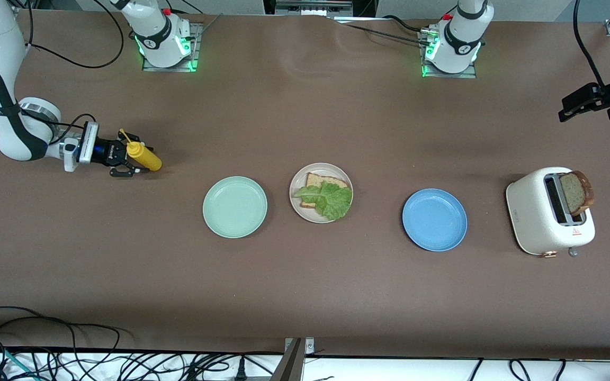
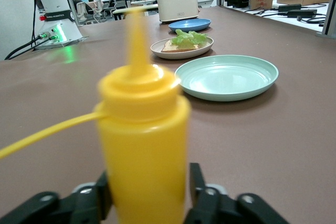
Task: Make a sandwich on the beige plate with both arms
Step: 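Lift the mustard bottle and carry it over the beige plate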
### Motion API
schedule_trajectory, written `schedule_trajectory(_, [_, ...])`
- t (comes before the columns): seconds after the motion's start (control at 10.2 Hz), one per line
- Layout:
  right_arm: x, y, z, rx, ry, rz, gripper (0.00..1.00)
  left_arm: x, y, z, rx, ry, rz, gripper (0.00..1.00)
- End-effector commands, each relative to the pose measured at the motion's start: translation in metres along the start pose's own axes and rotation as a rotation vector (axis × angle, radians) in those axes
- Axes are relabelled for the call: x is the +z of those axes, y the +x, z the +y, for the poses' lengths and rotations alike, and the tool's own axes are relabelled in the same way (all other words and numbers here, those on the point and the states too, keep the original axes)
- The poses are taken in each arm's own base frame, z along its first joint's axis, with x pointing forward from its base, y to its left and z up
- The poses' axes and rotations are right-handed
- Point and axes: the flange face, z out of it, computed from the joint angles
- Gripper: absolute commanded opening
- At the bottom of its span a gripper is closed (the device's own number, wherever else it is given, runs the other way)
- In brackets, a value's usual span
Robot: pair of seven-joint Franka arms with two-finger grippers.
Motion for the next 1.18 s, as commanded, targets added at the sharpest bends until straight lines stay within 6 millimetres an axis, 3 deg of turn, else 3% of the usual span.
schedule_trajectory(0.0, [0.003,0.005,0.013,-0.026,-0.013,0.019,0.06,-0.006,0.0,0.001,0.004,0.011,-0.001,1.0])
schedule_trajectory(0.2, [-0.002,0.031,0.043,-0.051,-0.001,-0.005,0.06,-0.006,0.0,0.002,0.006,0.012,-0.001,1.0])
schedule_trajectory(0.49, [0.0,0.11,0.098,0.005,0.059,-0.18,0.06,-0.006,0.0,0.001,0.006,0.011,-0.001,1.0])
schedule_trajectory(0.69, [0.024,0.162,0.119,0.043,0.058,-0.315,0.06,-0.006,0.0,0.001,0.006,0.011,-0.001,1.0])
schedule_trajectory(0.88, [0.063,0.221,0.139,0.04,0.064,-0.479,0.06,-0.006,0.0,0.001,0.004,0.011,-0.001,1.0])
schedule_trajectory(1.08, [0.111,0.284,0.145,0.086,0.021,-0.613,0.06,-0.006,0.0,0.001,0.006,0.011,-0.001,1.0])
